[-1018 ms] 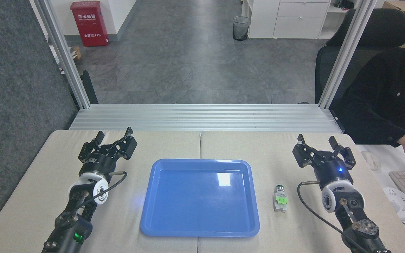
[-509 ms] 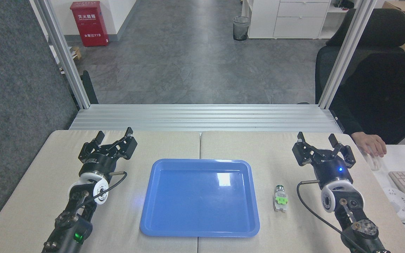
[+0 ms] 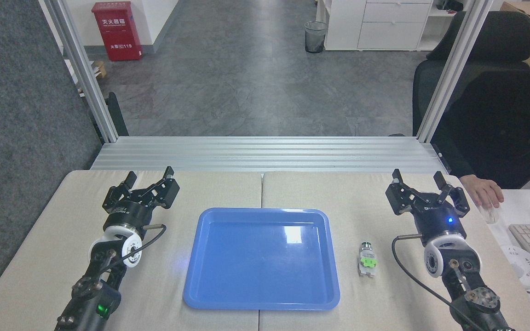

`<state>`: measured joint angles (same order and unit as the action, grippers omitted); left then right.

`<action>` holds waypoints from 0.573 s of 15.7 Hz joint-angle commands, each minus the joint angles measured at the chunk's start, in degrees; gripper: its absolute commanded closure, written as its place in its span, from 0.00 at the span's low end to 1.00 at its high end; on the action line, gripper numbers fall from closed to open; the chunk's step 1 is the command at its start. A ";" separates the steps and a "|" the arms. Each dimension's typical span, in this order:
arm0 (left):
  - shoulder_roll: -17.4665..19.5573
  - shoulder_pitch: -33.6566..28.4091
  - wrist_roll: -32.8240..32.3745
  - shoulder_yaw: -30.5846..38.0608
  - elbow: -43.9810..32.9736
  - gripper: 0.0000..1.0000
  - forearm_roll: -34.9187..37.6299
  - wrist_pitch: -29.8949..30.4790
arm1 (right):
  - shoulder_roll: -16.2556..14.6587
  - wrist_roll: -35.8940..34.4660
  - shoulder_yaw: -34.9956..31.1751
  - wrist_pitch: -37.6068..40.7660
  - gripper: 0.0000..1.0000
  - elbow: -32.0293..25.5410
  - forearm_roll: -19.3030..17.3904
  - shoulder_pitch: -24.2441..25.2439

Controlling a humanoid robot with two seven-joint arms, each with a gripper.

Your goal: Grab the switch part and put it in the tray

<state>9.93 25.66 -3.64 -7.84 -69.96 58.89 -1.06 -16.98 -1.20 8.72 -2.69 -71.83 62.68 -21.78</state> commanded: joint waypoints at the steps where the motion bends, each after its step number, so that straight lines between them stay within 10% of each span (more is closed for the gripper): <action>1: 0.00 0.00 0.03 0.02 0.00 0.00 0.00 0.01 | -0.07 -0.03 -0.64 0.06 0.01 -1.03 -0.01 0.42; 9: 0.00 0.00 0.03 0.02 0.00 0.00 0.00 0.01 | -0.15 -0.03 -0.73 0.06 0.01 -1.12 -0.01 0.51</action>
<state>9.93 25.66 -3.63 -7.84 -69.96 58.89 -1.06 -17.10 -1.20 8.27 -2.67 -72.52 62.67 -21.36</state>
